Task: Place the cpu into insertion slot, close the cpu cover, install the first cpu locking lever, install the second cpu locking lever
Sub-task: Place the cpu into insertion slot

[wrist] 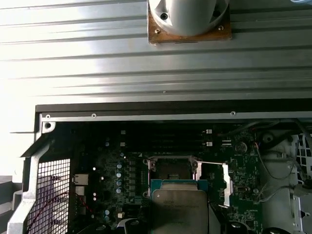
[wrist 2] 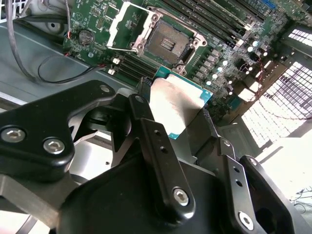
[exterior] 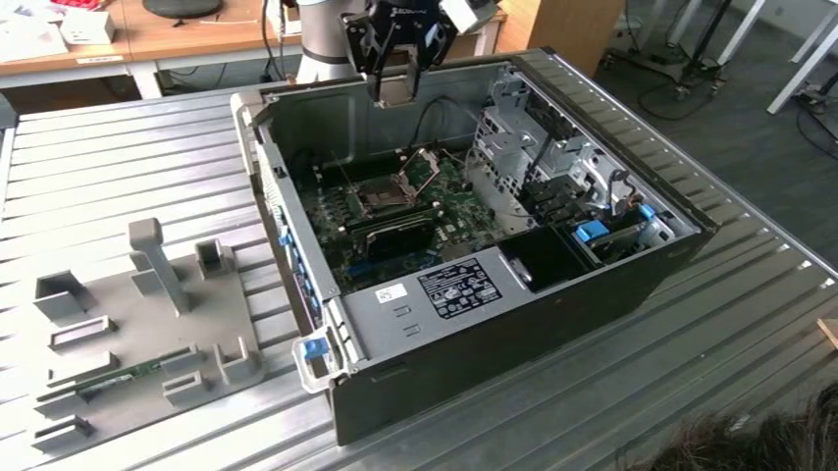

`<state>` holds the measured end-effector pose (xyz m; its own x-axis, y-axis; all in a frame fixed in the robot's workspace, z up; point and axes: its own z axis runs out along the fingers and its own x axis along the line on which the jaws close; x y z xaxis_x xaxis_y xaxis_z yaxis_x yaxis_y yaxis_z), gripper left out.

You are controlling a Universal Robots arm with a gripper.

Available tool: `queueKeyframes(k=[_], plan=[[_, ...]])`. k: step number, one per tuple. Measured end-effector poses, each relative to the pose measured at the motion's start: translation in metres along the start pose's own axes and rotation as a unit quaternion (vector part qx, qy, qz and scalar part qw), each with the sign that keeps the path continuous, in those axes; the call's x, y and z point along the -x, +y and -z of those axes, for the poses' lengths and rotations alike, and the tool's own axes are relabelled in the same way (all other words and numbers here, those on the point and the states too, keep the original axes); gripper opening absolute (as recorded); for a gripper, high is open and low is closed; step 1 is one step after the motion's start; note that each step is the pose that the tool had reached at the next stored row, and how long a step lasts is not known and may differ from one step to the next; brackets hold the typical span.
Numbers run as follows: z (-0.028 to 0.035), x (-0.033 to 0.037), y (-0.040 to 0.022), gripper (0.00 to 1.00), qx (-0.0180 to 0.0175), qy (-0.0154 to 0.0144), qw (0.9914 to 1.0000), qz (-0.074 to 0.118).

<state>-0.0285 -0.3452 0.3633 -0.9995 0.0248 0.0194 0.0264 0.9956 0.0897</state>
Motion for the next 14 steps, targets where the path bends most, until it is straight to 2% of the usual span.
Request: queueKeyframes(k=[14], plan=[[-0.0027,0.0001,-0.0003,0.54,0.0,0.0,1.0,0.0]])
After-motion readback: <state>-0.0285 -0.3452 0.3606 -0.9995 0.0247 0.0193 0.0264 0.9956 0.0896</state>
